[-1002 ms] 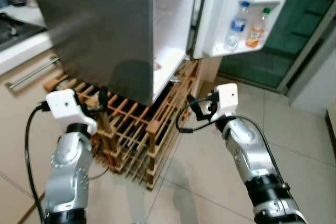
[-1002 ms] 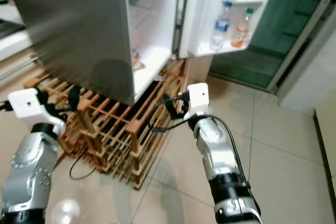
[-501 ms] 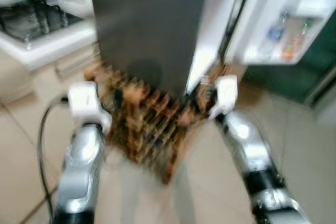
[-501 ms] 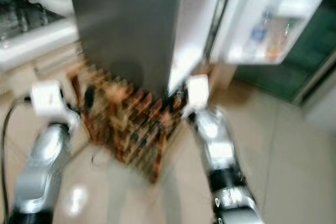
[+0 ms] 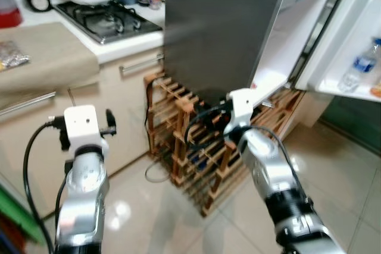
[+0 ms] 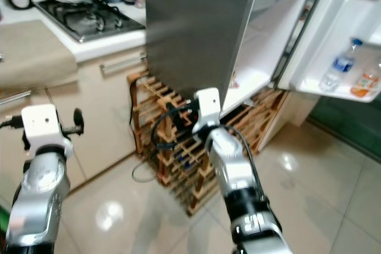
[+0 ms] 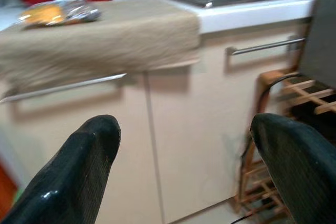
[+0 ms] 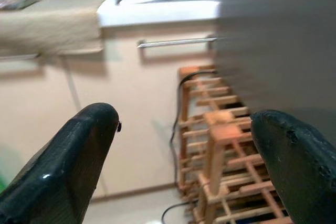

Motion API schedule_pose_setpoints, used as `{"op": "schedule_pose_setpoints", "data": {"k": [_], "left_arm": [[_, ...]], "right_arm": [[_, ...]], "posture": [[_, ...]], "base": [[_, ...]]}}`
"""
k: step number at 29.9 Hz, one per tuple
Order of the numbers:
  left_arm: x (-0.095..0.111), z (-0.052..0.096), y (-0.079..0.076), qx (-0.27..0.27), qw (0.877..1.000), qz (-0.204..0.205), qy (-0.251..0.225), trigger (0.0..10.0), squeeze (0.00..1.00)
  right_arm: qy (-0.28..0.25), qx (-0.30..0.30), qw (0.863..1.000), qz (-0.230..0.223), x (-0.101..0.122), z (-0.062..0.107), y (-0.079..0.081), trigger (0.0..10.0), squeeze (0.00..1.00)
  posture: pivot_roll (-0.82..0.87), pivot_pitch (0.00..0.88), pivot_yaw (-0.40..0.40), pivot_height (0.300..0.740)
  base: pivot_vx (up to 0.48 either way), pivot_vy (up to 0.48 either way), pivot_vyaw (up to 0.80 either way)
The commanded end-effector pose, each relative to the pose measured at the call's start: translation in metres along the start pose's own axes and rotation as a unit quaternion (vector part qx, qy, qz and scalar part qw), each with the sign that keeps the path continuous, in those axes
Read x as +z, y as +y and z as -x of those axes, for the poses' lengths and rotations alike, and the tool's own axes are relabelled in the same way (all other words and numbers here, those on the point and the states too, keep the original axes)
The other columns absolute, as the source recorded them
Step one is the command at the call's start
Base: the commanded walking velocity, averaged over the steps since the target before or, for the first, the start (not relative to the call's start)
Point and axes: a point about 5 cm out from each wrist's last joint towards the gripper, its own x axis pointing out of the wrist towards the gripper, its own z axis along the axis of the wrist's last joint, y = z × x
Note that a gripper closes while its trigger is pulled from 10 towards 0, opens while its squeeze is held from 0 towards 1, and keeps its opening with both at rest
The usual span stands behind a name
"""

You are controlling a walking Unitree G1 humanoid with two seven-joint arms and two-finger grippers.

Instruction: Restocking fridge

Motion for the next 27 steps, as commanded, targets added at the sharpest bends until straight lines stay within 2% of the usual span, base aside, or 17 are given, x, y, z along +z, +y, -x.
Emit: {"op": "schedule_pose_setpoints", "data": {"k": [1,4,8,11,16,18,22,23,25,26,27], "left_arm": [[0.001,0.003,0.0,0.003,1.0,0.001,0.002,10.0,0.0],[-0.004,0.006,0.002,-0.014,1.0,0.003,0.005,10.0,0.0],[-0.006,0.008,0.012,0.006,1.0,0.006,0.01,10.0,0.0],[-0.001,0.006,0.022,0.031,0.999,0.034,0.0,10.0,0.0],[0.013,-0.005,0.006,0.01,0.999,-0.013,-0.03,10.0,0.0],[0.018,-0.007,0.003,-0.01,0.999,-0.013,-0.039,10.0,0.0],[0.02,-0.008,0.001,-0.023,0.999,-0.016,-0.043,10.0,0.0],[0.02,-0.008,0.001,-0.036,0.998,-0.034,-0.048,10.0,0.0],[0.018,-0.008,0.003,-0.038,0.997,-0.039,-0.045,10.0,0.0],[0.011,-0.007,0.007,-0.039,0.999,-0.026,-0.025,10.0,0.0],[0.011,-0.007,0.007,-0.039,0.999,-0.026,-0.025,10.0,0.0]], "right_arm": [[0.0,0.019,1.0,0.013,0.0,-0.003,0.008,10.0,0.0],[0.006,0.018,1.0,0.004,-0.005,-0.004,0.009,10.0,0.0],[0.01,0.02,1.0,-0.001,-0.008,-0.005,0.01,10.0,0.0],[0.002,0.026,1.0,-0.002,-0.008,-0.007,0.014,10.0,0.0],[-0.023,-0.008,0.998,-0.052,-0.003,-0.011,0.006,10.0,0.0],[-0.031,-0.018,0.997,-0.064,-0.002,-0.011,0.003,10.0,0.0],[-0.034,-0.029,0.996,-0.071,-0.003,-0.01,0.0,10.0,0.0],[-0.035,-0.035,0.996,-0.072,-0.004,-0.007,-0.001,10.0,0.01],[-0.036,-0.034,0.996,-0.07,-0.005,-0.007,-0.001,10.0,0.02],[-0.033,-0.035,0.997,-0.066,-0.006,-0.006,-0.002,10.0,0.03],[-0.033,-0.035,0.997,-0.066,-0.006,-0.006,-0.002,10.0,0.03]], "posture": [[0.08,0.0,-0.082,0.74],[0.1,0.0,-0.096,0.74],[0.13,0.0,-0.125,0.74],[0.12,0.0,-0.127,0.74],[0.08,0.0,-0.052,0.74],[0.08,0.0,-0.038,0.74],[0.08,0.0,-0.031,0.74],[0.08,0.0,-0.03,0.74],[0.08,0.0,-0.031,0.74],[0.08,0.0,-0.04,0.74],[0.08,0.0,-0.04,0.74]], "base": [[0.0,-0.48,0.52],[0.0,-0.124,0.52],[0.0,0.0,0.52],[0.0,0.0,0.48],[0.0,0.0,0.47],[0.0,0.0,0.47],[0.0,0.0,0.46],[0.0,0.0,0.44],[0.0,0.0,0.43],[0.0,0.0,0.44],[0.0,0.0,0.44]]}}
